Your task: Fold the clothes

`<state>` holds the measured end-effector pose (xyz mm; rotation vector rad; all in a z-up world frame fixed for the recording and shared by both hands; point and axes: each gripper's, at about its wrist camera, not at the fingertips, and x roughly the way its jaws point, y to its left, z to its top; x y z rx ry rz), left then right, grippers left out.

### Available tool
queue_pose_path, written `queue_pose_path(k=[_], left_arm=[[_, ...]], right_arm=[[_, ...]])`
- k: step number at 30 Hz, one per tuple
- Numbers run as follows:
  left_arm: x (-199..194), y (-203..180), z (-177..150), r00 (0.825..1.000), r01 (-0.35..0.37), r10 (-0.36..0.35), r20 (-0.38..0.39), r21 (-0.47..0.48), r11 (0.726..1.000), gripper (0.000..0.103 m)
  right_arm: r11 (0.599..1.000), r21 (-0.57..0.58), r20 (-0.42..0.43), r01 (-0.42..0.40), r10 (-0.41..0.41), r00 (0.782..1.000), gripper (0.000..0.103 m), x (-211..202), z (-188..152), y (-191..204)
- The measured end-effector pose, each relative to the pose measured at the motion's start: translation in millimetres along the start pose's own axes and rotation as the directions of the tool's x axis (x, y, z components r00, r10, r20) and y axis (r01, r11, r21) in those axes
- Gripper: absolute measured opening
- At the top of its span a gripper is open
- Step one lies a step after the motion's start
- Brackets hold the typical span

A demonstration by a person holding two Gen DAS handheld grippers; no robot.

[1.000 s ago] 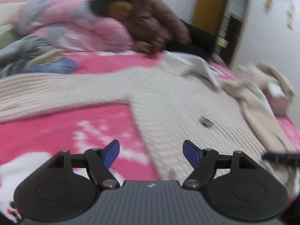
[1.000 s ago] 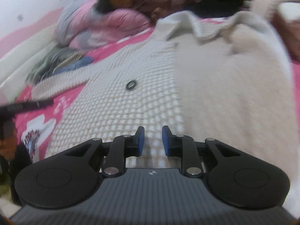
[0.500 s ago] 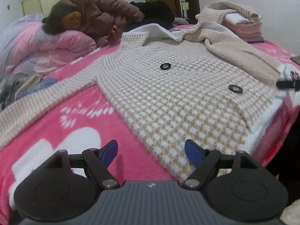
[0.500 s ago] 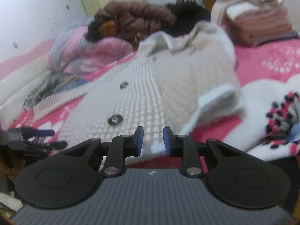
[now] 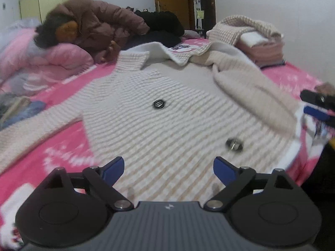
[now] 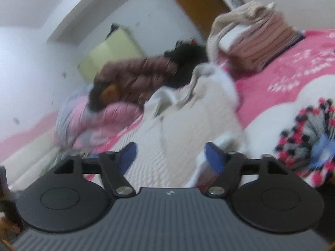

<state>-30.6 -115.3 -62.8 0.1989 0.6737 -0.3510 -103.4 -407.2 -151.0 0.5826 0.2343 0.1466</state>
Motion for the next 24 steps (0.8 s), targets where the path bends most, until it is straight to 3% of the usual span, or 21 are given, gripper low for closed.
queue_pose_path(k=[1,4,11,20,24], left_arm=[[8.4,-2.5,5.4,1.000,0.001,-0.001,-0.004,-0.012,1.000,0.097],[34.4,-10.5,21.5,1.000,-0.003,0.003,-0.017,-0.043,0.999,0.099],[84.8,-25.2,31.4,0.991,-0.072,0.062,-0.119,-0.081,0.994,0.102],[87.3,-25.7,23.3,0.985,-0.115,0.097,-0.142,-0.125,0.985,0.103],[88.0,-20.0,20.9,0.987,-0.094,0.073,-0.146,-0.149,0.984,0.103]], right_arm=[[1.000,-0.012,0.019,0.024,-0.024,1.000,0.093,2.9,2.0,-1.3],[0.991,-0.067,0.055,0.114,-0.111,0.992,0.101,17.0,5.2,-3.2],[0.961,-0.081,0.050,0.266,-0.262,0.964,0.102,47.5,-11.4,-18.4],[0.924,-0.180,0.088,0.339,-0.328,0.941,0.102,49.1,-28.3,-1.9],[0.949,-0.140,0.100,0.283,-0.271,0.957,0.102,39.7,-26.7,-3.1]])
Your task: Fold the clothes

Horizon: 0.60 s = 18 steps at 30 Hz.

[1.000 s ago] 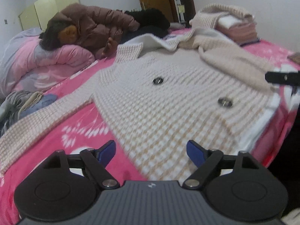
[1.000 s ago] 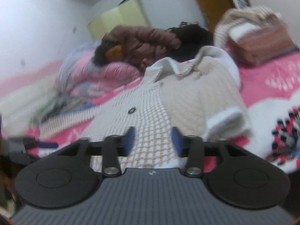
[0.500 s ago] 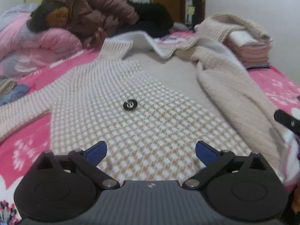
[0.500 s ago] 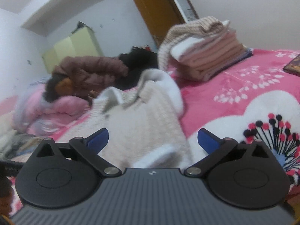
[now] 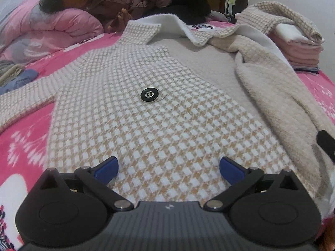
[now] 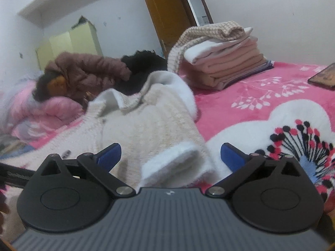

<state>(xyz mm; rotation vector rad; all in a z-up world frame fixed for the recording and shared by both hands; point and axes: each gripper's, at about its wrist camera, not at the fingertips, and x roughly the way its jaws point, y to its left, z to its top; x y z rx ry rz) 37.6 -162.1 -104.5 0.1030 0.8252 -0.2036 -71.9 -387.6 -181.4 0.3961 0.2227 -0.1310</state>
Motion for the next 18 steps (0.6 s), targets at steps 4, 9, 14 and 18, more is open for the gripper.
queue_pose_path(k=[4,9,14,18], left_arm=[[1.3,2.7,-1.1,1.000,0.016,-0.016,0.003,-0.001,1.000,0.103],[0.9,3.6,-6.2,0.999,0.025,-0.025,0.030,-0.004,1.000,0.103],[-0.5,7.6,-7.2,0.998,0.047,-0.047,0.040,-0.005,0.999,0.103],[-2.7,12.8,-7.5,0.996,0.076,-0.076,0.048,-0.008,0.997,0.103]], right_arm=[[0.983,0.121,0.015,-0.142,0.141,0.990,0.102,-6.0,2.5,-18.0],[0.984,0.156,-0.018,-0.090,0.094,0.995,0.102,-4.5,4.9,-18.0],[1.000,0.013,-0.111,-0.017,0.018,0.994,0.102,-8.0,14.0,12.1],[1.000,0.011,-0.106,-0.020,0.021,0.994,0.102,-25.3,36.4,21.4]])
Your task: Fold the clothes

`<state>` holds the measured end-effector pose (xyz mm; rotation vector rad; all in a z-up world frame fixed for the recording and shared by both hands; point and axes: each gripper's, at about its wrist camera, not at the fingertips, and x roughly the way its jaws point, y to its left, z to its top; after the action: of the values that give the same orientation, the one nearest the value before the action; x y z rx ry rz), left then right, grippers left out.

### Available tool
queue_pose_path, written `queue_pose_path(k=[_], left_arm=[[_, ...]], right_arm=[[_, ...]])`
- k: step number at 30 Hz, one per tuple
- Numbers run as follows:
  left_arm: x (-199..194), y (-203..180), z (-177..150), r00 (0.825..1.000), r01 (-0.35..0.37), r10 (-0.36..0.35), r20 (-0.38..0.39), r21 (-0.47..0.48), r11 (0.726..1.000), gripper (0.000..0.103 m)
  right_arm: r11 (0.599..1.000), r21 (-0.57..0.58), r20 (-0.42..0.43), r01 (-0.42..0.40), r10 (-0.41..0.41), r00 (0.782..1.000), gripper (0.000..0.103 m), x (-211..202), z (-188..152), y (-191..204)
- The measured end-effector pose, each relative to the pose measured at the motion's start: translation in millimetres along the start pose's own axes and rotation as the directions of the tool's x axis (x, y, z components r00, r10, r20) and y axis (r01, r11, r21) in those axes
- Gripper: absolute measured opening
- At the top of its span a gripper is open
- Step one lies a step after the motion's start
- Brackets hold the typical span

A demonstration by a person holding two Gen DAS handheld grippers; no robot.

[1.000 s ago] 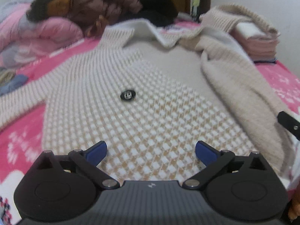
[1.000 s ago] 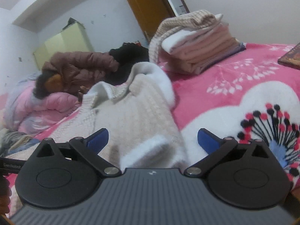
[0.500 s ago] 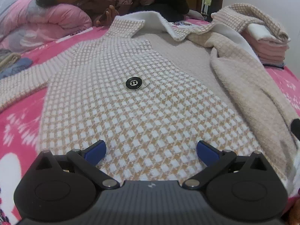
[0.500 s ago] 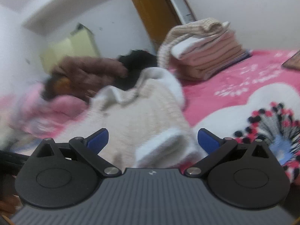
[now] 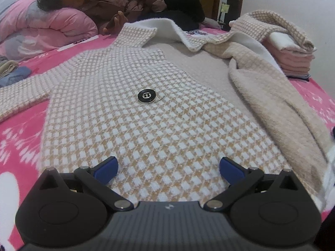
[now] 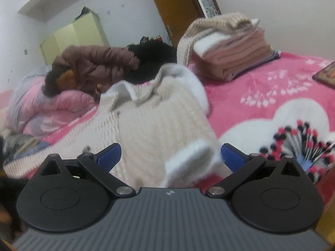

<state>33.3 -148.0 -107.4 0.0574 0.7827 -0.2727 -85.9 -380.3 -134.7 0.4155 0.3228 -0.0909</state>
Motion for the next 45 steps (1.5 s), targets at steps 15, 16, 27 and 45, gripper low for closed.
queue_pose_path(k=[15,16,27,45], left_arm=[[-13.0,2.3,18.0,0.984,0.146,-0.148,0.095,0.032,0.989,0.103],[-10.7,0.6,17.3,0.984,0.147,-0.151,0.096,0.044,0.988,0.103],[6.2,1.8,3.4,0.983,0.144,-0.155,0.103,0.104,0.984,0.090],[-12.8,61.3,-5.9,0.971,0.212,-0.200,0.133,-0.087,0.973,0.086]], right_arm=[[0.987,0.085,-0.055,-0.137,0.141,0.988,0.102,40.7,71.6,-54.7],[0.982,0.123,-0.060,-0.142,0.150,0.987,0.102,54.2,76.8,-64.4],[0.941,0.302,-0.268,-0.156,0.241,0.933,0.043,174.4,82.1,-108.1],[0.819,-0.334,-0.558,-0.468,0.228,0.798,0.021,206.4,65.7,144.4]])
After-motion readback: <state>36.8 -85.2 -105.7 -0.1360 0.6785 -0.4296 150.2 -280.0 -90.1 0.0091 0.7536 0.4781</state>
